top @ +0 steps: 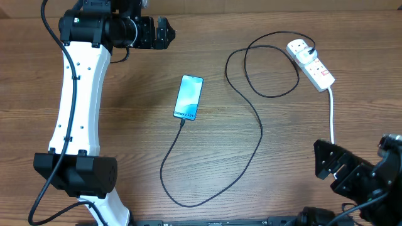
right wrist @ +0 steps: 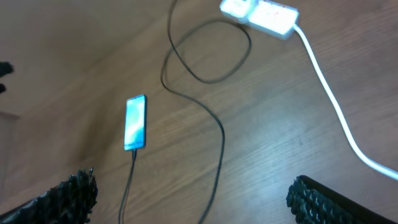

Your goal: Plug charger to phone and switch on socket

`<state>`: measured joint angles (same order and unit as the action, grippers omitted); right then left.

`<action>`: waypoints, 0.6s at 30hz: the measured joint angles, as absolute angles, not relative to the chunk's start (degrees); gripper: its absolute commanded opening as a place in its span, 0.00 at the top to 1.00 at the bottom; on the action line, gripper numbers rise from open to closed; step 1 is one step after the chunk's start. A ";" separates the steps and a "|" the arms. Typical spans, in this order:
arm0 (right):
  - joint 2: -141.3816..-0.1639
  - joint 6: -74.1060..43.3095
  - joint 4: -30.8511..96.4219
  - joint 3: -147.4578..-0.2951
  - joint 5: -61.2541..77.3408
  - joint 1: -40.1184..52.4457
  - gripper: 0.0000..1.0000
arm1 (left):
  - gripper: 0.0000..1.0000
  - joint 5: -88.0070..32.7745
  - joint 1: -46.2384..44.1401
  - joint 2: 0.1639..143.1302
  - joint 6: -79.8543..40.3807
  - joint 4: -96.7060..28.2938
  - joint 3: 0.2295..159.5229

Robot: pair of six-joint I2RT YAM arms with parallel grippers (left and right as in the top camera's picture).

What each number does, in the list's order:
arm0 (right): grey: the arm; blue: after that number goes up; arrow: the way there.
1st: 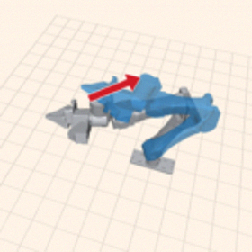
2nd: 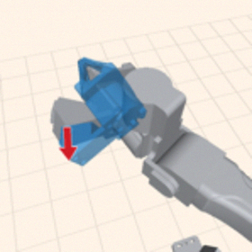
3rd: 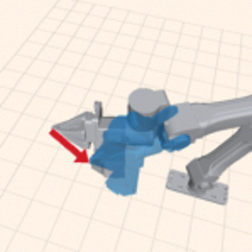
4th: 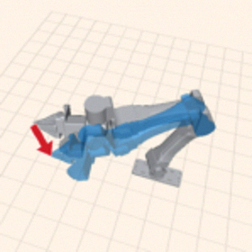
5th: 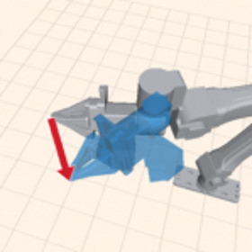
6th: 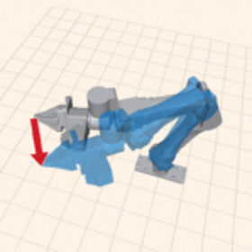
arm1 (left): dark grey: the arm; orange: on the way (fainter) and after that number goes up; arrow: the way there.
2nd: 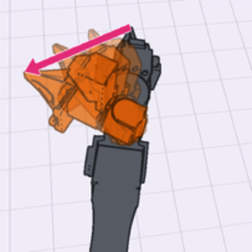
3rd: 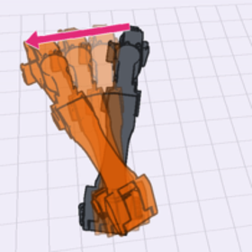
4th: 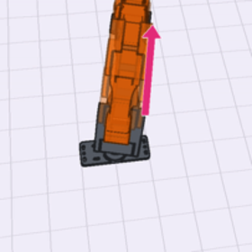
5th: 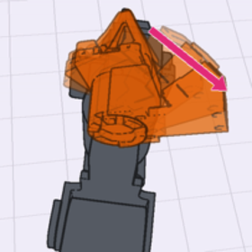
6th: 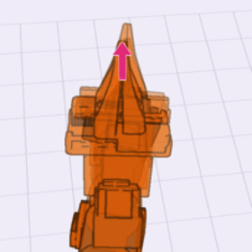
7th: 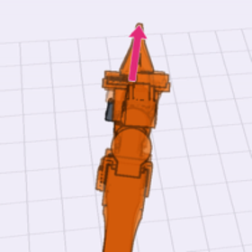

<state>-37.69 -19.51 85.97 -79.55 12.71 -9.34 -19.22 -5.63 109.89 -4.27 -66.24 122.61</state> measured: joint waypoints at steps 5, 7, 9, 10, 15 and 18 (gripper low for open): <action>-30.87 -19.49 78.43 -71.24 12.88 -6.26 0.00 | 0.00 -19.22 -5.63 109.89 -4.27 -66.22 122.61; -29.17 -19.53 77.62 -68.64 13.04 -5.17 0.00 | 0.00 -19.22 -5.63 109.89 -4.27 -66.22 122.61; -28.21 -19.51 77.65 -66.92 13.10 -4.71 0.00 | 0.00 -19.22 -5.63 109.89 -4.27 -66.22 122.61; -27.92 -19.51 77.67 -66.50 13.04 -4.71 0.00 | 0.00 -19.22 -5.63 109.89 -4.27 -66.22 122.61; -26.30 -19.44 76.53 -66.15 10.52 -4.47 0.00 | 0.00 -19.22 -5.63 109.89 -4.27 -66.22 122.61; -24.32 -17.74 72.47 -64.16 9.61 -4.45 0.00 | 0.00 -19.22 -5.63 109.89 -4.27 -66.24 122.61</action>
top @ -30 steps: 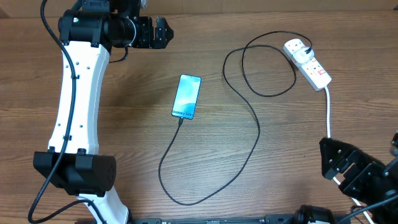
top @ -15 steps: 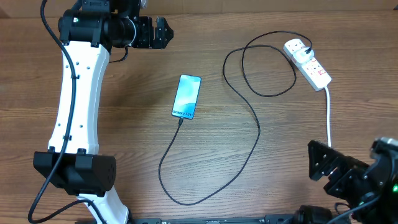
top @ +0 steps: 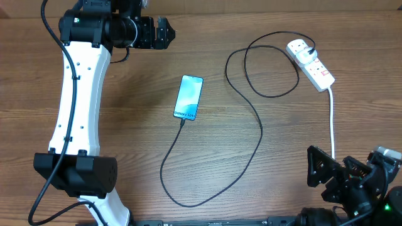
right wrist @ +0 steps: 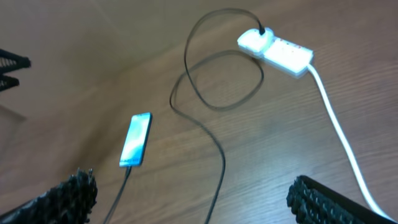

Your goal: Plug charger to phone and switch on socket

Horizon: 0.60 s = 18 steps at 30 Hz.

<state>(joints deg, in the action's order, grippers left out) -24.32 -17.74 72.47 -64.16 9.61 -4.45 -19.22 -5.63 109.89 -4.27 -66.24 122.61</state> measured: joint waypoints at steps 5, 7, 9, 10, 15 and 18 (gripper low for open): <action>-19.03 -14.02 62.22 -54.74 10.50 -4.45 0.00 | 0.00 -19.18 -5.63 109.89 -4.27 -66.22 122.61; -17.10 -12.80 58.48 -50.74 11.35 -4.45 0.00 | 0.00 -19.20 -5.63 109.89 -4.27 -66.22 122.61; -15.75 -11.88 55.31 -47.03 11.99 -4.45 0.00 | 0.00 -19.20 -5.63 109.89 -4.27 -66.22 122.61; -15.38 -11.68 53.89 -45.65 12.14 -4.45 0.00 | 0.00 -19.20 -5.63 109.89 -4.27 -66.22 122.61; -12.73 -10.63 44.47 -37.67 12.67 -3.99 0.00 | 0.00 -19.20 -5.63 109.89 -4.27 -66.22 122.61; -10.00 -9.69 40.21 -33.63 12.86 -2.76 0.00 | 0.00 -19.20 -5.63 109.89 -4.27 -66.22 122.61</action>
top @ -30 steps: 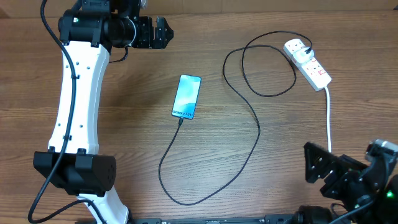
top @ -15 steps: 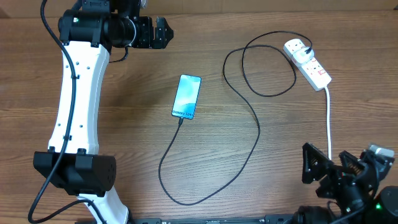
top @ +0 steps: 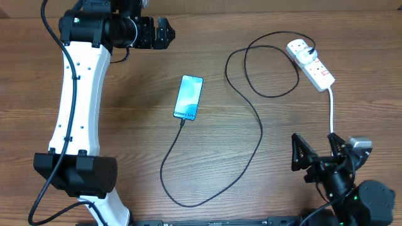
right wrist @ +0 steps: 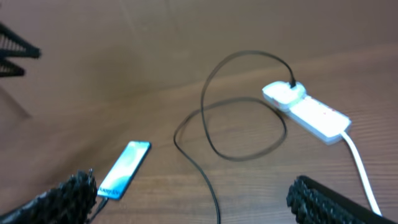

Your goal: Plug charger to phone and switch on socket

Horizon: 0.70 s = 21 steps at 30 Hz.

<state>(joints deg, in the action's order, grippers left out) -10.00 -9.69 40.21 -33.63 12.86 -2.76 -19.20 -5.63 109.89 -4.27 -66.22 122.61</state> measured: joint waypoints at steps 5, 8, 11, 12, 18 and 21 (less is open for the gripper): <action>-4.38 -7.81 31.18 -25.65 13.41 -1.43 0.00 | 0.00 -19.20 -5.63 109.89 -4.27 -66.22 122.61; -2.48 -7.35 26.46 -21.78 13.54 -1.41 0.00 | 0.00 -19.18 -5.63 109.89 -4.27 -66.22 122.61; -0.99 -7.20 21.37 -18.11 13.56 -1.41 0.00 | 0.00 -19.20 -5.63 109.89 -4.27 -66.22 122.61; -0.89 -7.07 19.90 -17.23 13.56 -1.41 0.00 | 0.00 -19.20 -5.63 109.89 -4.27 -66.22 122.61; -0.84 -5.48 10.37 -11.70 13.56 -1.41 0.00 | 0.00 -19.20 -5.63 109.89 -4.27 -66.22 122.61; -0.84 -4.89 6.83 -9.50 13.58 -1.41 0.00 | 0.00 -19.20 -5.63 109.89 -4.27 -66.24 122.61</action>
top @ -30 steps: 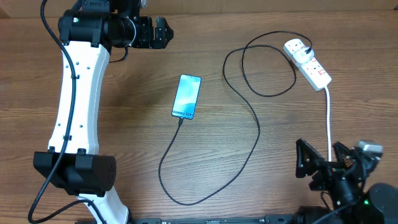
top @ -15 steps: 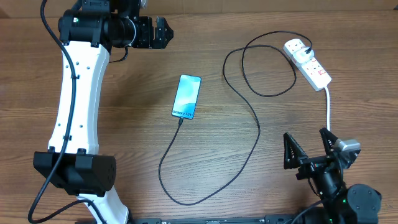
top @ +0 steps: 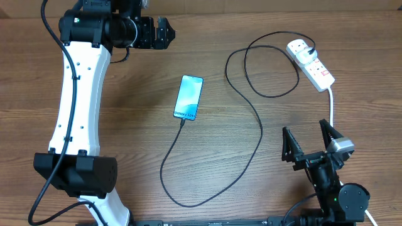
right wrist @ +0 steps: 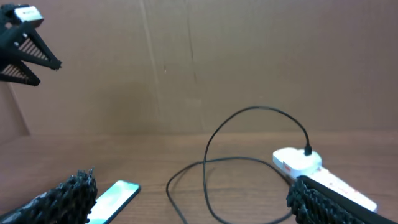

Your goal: Plug charger to phone and switch on socket

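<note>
The phone [top: 189, 97] lies screen-up mid-table, lit blue, with the black charger cable [top: 254, 119] in its lower end. The cable loops across the wood to a plug in the white socket strip [top: 311, 64] at the far right. In the right wrist view the phone [right wrist: 115, 198], cable [right wrist: 211, 149] and socket strip [right wrist: 305, 165] show low in frame. My right gripper [top: 311, 143] stands open near the front right edge, nothing between its fingers. My left gripper [top: 164, 32] is at the back left, jaws slightly parted, empty.
The strip's white lead [top: 331, 113] runs toward the front right, close beside my right gripper. My left arm's white body [top: 78, 94] spans the left side of the table. A brown wall [right wrist: 205, 68] backs the table.
My right gripper has shifted left and turned upright at the front edge. Its camera now looks level across the table at the back wall. The left arm, phone and cable stay put.
My right gripper was low at the front right corner, open, its camera looking down on phone, cable and strip. At each later moment it stood further left and more upright, its view tilting up toward the wall. The phone kept its cable throughout.
</note>
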`<state>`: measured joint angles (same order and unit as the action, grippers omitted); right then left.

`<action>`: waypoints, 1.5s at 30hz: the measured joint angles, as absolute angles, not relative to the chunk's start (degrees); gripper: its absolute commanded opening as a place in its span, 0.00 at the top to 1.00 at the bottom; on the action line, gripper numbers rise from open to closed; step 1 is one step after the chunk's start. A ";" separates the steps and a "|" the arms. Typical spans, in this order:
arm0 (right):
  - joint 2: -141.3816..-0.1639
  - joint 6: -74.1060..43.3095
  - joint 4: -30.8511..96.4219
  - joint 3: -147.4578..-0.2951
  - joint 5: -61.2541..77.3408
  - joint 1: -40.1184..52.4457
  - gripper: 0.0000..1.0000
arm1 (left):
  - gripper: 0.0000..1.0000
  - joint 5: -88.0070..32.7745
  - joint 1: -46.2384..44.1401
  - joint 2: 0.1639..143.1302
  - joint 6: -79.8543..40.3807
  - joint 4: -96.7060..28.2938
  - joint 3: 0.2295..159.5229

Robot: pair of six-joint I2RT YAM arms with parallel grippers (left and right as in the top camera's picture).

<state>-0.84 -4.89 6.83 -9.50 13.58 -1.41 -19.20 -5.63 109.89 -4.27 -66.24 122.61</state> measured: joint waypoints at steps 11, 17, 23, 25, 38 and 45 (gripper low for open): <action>-0.84 -4.34 -5.17 -1.65 13.43 -1.48 0.00 | 0.00 -19.20 -5.63 109.89 -4.27 -66.22 122.61; -0.84 -2.31 -4.10 -1.06 13.10 -1.48 0.00 | 0.00 -19.20 -5.63 109.89 -4.27 -66.22 122.61; -0.80 -0.27 2.76 -1.06 11.99 -1.48 0.00 | 0.00 -19.20 -5.63 109.89 -4.27 -66.24 122.61; -0.80 0.05 4.16 -1.06 11.40 -1.48 0.00 | 0.00 -19.20 -5.63 109.89 -4.27 -66.22 122.61; -0.80 1.52 4.56 -1.06 8.60 -1.48 0.00 | 0.00 -19.20 -5.63 109.89 -4.27 -66.24 122.61; -0.80 1.52 4.56 -1.06 8.49 -1.48 0.00 | 0.00 -19.20 -5.63 109.89 -4.27 -66.24 122.61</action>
